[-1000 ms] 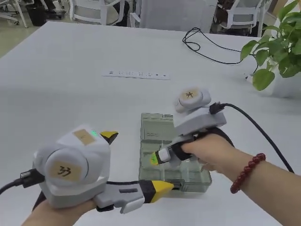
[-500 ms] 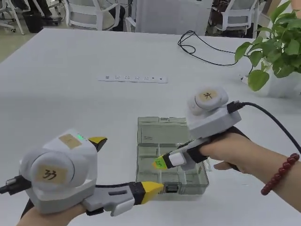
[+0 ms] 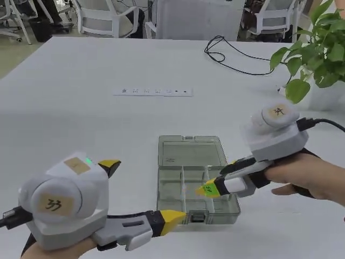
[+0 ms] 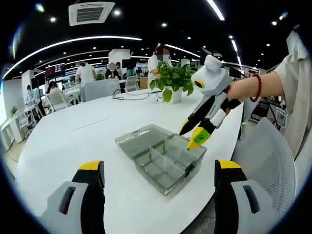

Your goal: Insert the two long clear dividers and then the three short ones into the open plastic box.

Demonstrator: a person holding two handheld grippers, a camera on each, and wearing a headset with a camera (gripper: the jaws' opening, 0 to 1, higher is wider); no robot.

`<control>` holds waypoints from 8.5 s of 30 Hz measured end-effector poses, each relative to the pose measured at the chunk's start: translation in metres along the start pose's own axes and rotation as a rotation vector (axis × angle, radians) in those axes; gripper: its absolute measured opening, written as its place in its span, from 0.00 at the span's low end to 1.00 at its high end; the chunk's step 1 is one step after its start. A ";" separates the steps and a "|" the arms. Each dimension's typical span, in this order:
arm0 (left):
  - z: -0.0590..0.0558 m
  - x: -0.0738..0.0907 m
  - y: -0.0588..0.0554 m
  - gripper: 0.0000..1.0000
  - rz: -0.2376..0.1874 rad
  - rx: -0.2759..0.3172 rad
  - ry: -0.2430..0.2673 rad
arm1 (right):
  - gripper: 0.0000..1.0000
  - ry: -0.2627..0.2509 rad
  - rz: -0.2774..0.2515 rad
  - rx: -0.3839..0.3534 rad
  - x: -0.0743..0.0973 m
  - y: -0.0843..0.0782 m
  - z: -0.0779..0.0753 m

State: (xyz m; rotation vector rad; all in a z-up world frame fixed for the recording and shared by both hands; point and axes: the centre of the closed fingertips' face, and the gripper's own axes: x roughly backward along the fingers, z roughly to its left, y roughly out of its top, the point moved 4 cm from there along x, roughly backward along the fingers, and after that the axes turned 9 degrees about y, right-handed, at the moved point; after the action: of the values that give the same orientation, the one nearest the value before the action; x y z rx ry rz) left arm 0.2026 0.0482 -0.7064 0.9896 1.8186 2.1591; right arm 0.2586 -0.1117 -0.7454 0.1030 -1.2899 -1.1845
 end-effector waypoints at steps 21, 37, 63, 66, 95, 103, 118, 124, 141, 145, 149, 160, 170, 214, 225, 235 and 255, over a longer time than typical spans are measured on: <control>-0.001 -0.004 -0.001 0.94 0.017 0.001 0.022 | 0.56 0.004 0.074 0.118 0.040 -0.042 -0.038; 0.001 -0.002 -0.001 0.93 0.024 -0.002 0.045 | 0.48 0.048 0.187 0.333 0.039 -0.064 -0.066; 0.003 0.000 0.000 0.92 0.034 -0.017 0.061 | 0.38 0.126 0.430 0.594 0.031 -0.089 -0.082; 0.003 0.000 0.000 0.91 0.036 -0.018 0.061 | 0.35 0.137 0.447 0.616 0.031 -0.089 -0.080; -0.002 -0.002 0.002 0.80 0.020 0.039 0.024 | 0.32 -0.019 0.285 0.658 0.047 -0.074 -0.074; -0.008 -0.006 0.001 0.69 0.010 0.146 -0.011 | 0.32 -0.087 0.168 0.749 0.048 -0.047 -0.066; -0.020 -0.014 0.002 0.51 -0.013 0.273 -0.077 | 0.32 -0.062 0.030 0.922 0.033 0.004 0.002; -0.026 -0.016 0.005 0.42 -0.022 0.292 -0.111 | 0.32 -0.047 -0.017 0.969 0.023 0.016 0.025; -0.038 -0.016 0.015 0.15 -0.062 0.375 -0.176 | 0.32 -0.008 -0.099 1.030 0.009 0.031 0.067; -0.040 -0.015 0.016 0.08 -0.065 0.388 -0.183 | 0.32 -0.003 -0.114 1.031 0.009 0.032 0.073; -0.041 -0.014 0.018 0.00 -0.071 0.421 -0.191 | 0.32 -0.015 -0.121 1.041 0.009 0.034 0.076; -0.034 -0.012 0.020 0.00 -0.047 0.554 -0.162 | 0.32 -0.057 -0.139 1.043 0.009 0.040 0.079; -0.032 -0.011 0.021 0.00 -0.002 0.506 -0.153 | 0.33 -0.065 -0.153 0.991 0.009 0.041 0.082; -0.052 0.004 0.012 0.00 0.014 -0.292 -0.449 | 0.17 0.347 -0.085 0.832 0.019 0.019 0.101; -0.061 0.009 0.014 0.00 -0.018 -0.357 -0.551 | 0.11 0.443 -0.057 0.807 0.020 0.009 0.107; -0.064 0.012 0.015 0.00 -0.038 -0.367 -0.601 | 0.03 0.494 -0.064 0.801 0.021 0.005 0.112; -0.055 0.011 0.009 0.10 -0.040 -0.199 -0.516 | 0.02 0.449 -0.075 0.805 0.018 0.011 0.110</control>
State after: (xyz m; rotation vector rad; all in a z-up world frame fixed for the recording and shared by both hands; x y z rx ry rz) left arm 0.1656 0.0065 -0.6959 1.2952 1.3447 1.7923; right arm 0.1771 -0.0614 -0.6867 0.9544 -1.2849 -0.5855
